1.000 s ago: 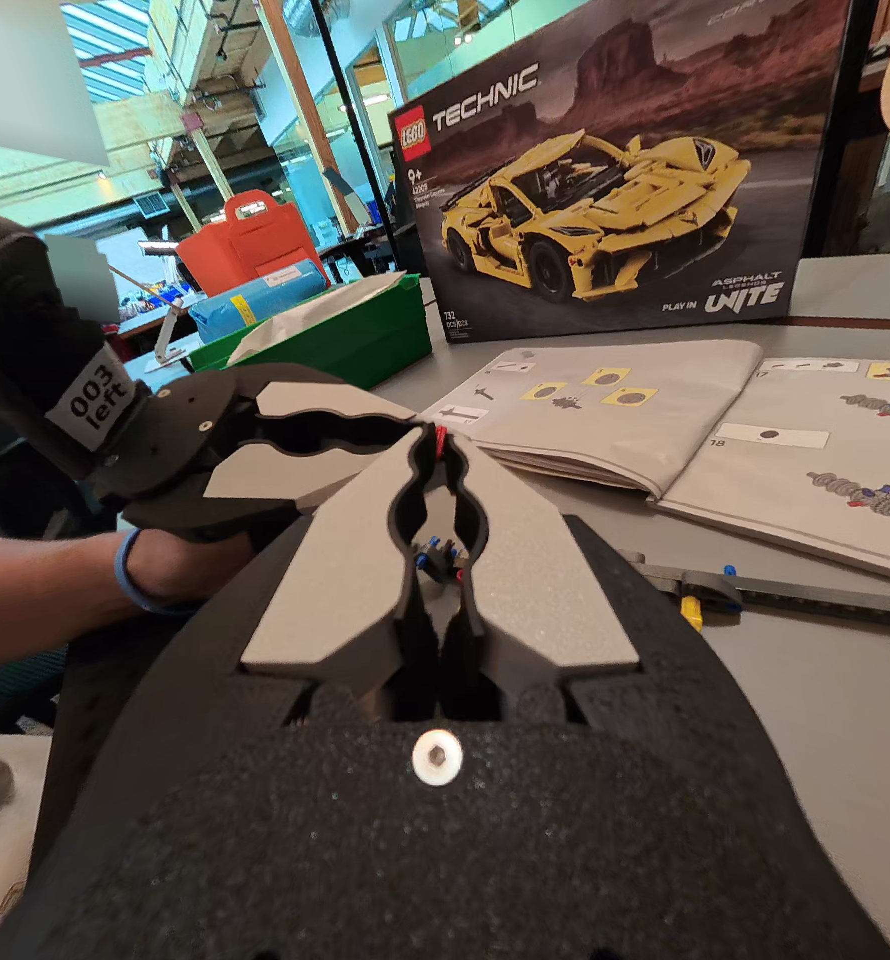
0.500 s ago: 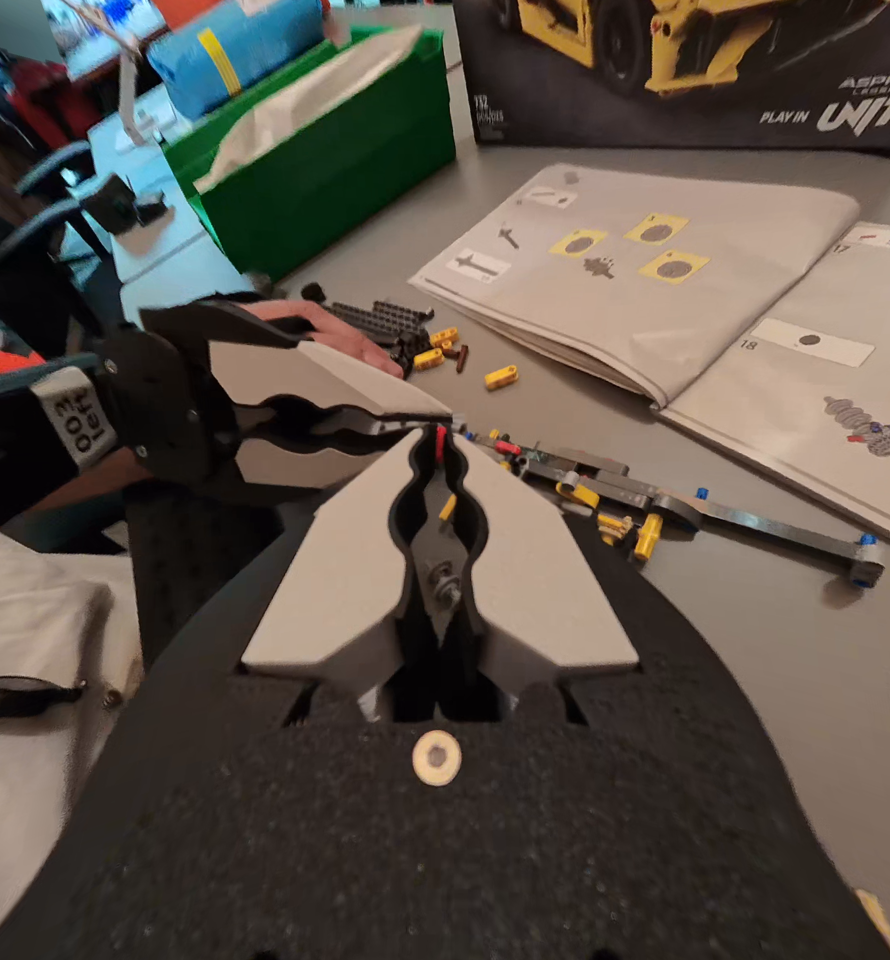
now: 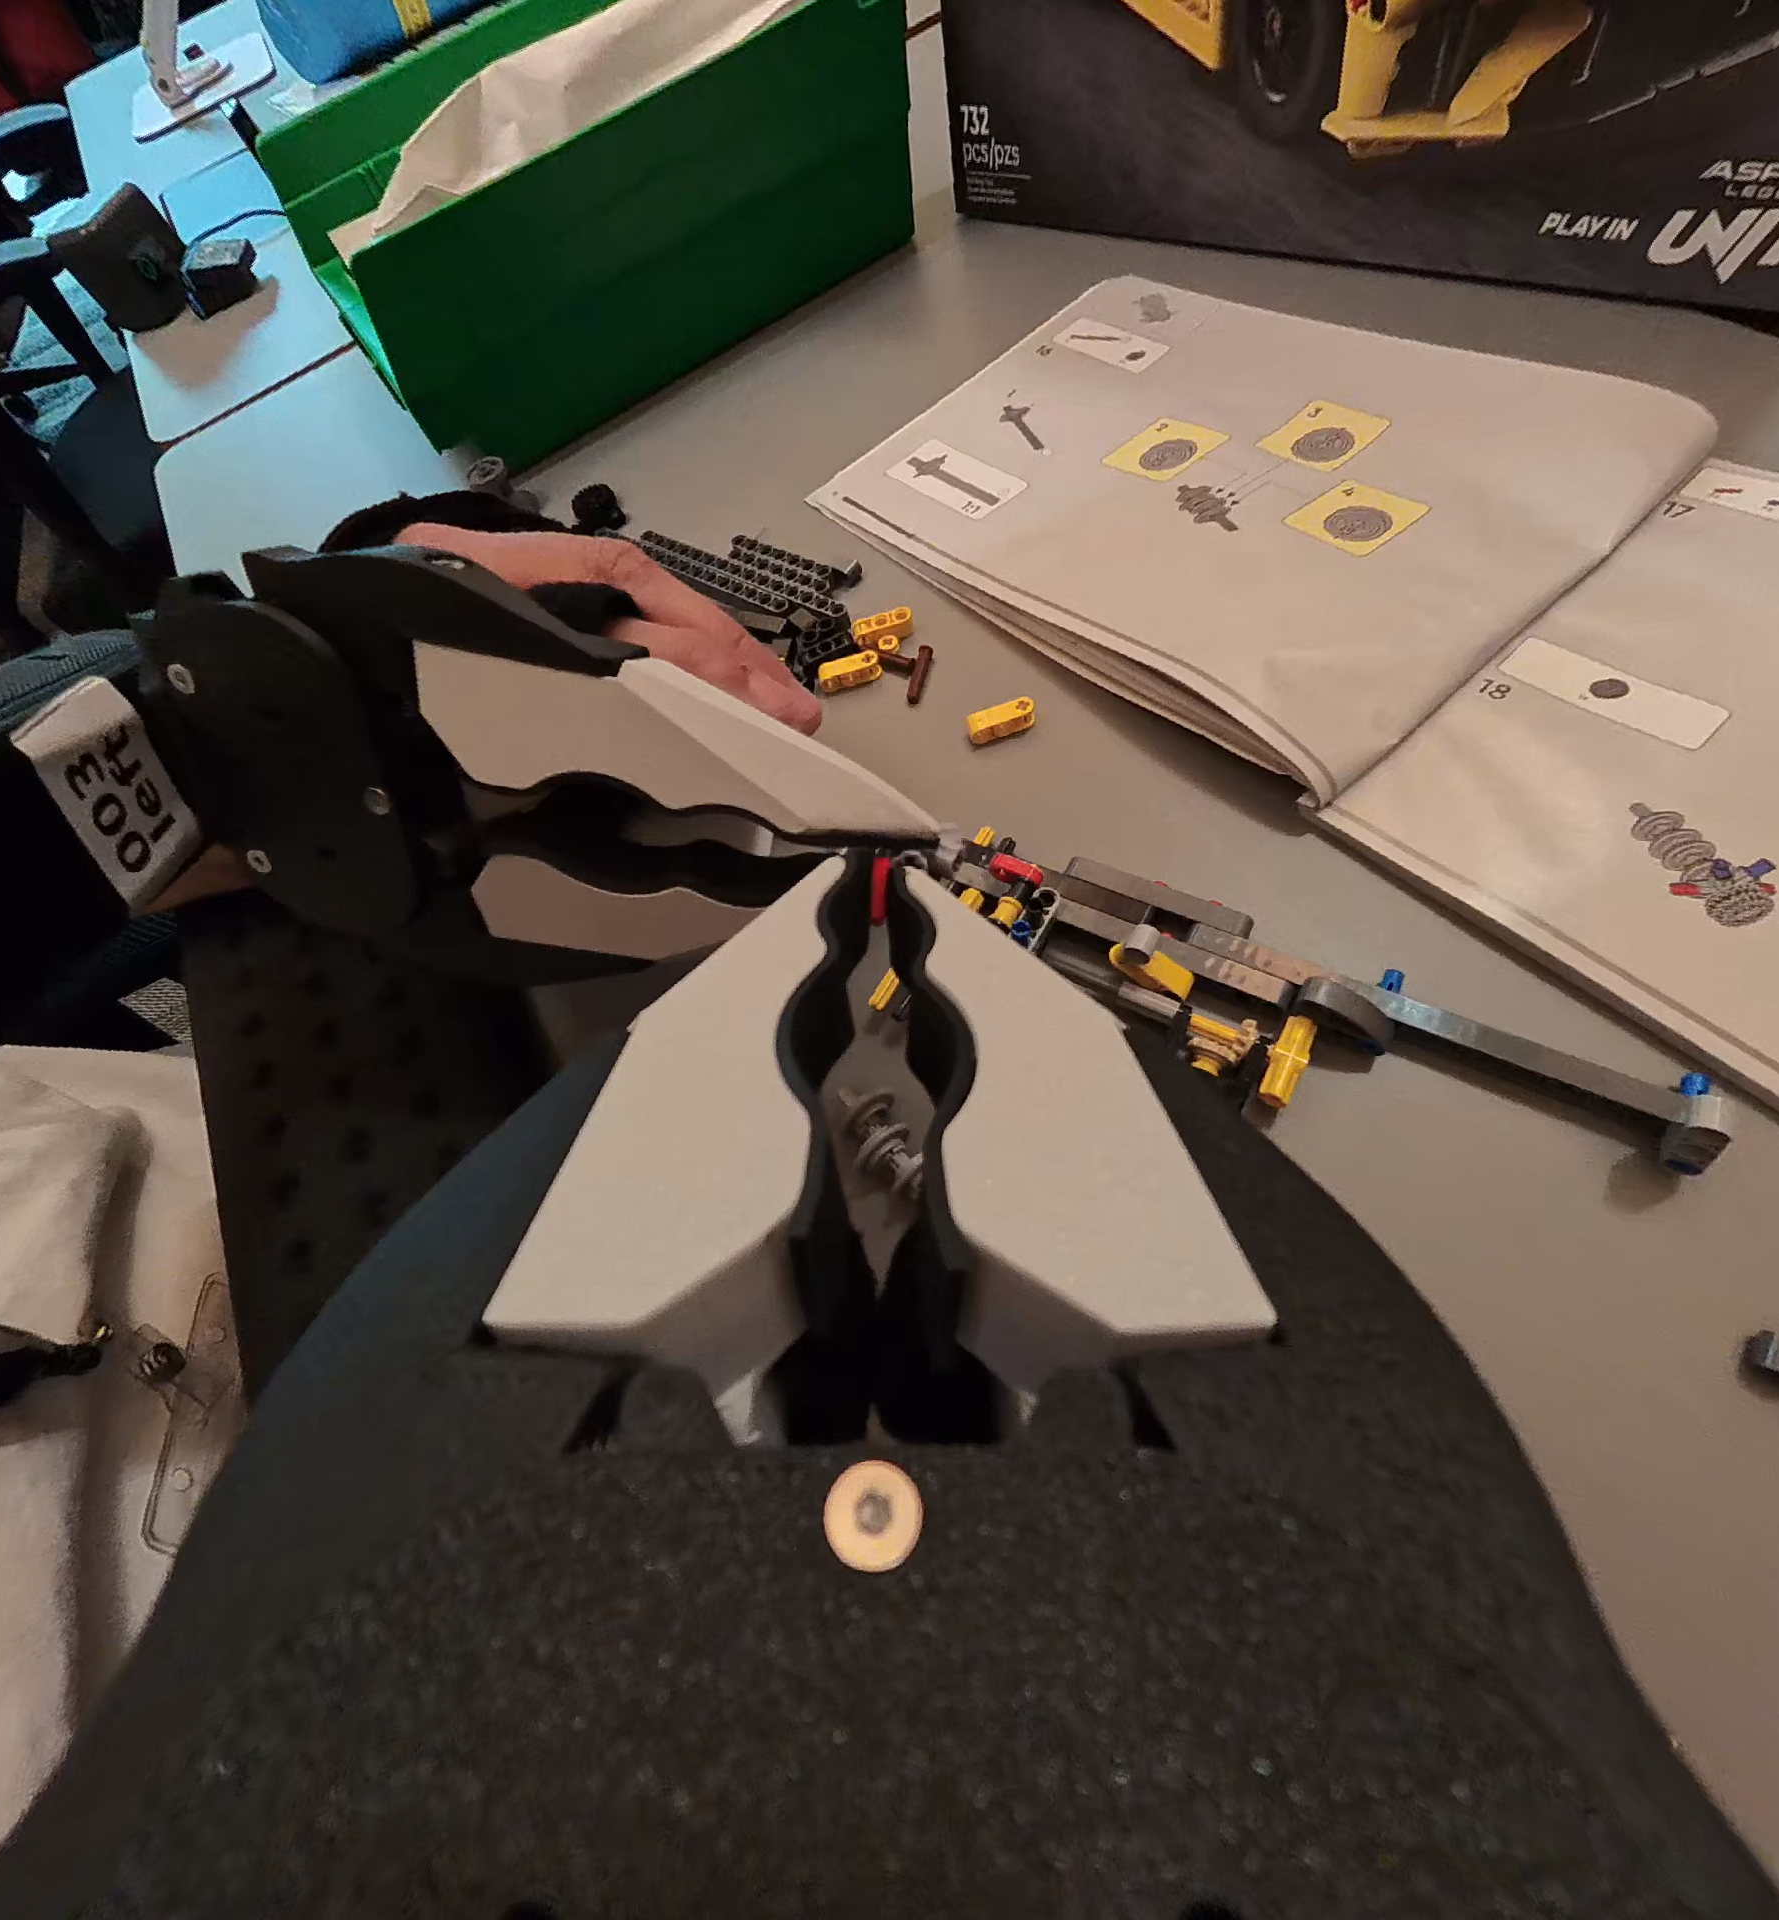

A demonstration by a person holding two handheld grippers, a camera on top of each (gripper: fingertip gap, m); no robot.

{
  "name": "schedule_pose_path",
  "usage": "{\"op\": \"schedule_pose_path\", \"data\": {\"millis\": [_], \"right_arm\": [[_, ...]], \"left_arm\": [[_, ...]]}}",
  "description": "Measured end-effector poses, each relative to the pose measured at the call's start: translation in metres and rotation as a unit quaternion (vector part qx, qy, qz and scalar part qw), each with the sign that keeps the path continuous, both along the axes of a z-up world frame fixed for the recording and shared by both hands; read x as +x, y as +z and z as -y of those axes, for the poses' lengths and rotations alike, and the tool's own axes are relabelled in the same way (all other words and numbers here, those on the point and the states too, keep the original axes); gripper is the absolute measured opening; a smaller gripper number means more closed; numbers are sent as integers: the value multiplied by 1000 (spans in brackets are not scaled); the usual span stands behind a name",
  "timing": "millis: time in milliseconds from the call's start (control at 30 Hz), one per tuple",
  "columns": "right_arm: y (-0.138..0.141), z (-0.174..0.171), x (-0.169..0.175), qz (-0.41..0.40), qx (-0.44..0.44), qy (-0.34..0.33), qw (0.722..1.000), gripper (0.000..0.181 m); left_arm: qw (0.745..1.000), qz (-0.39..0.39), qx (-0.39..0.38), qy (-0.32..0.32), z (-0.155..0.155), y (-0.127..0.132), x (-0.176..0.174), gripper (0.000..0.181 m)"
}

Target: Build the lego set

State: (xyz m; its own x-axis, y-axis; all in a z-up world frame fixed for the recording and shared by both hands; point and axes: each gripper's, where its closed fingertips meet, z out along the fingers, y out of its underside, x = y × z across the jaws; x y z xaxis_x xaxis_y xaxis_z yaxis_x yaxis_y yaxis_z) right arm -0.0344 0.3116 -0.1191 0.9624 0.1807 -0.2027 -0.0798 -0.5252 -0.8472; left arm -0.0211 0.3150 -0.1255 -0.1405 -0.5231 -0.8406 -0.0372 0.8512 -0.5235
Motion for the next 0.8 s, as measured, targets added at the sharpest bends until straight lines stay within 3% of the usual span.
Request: {"op": "schedule_pose_path", "data": {"millis": [300,800], "right_arm": [[4,3,2,13,2,11,1000,2],[0,5,0,110,-6,38,993,2]], "left_arm": [[1000,7,3,-9,4,2,-2,5],[1000,3,-1,-17,4,2,-5,6]]}}
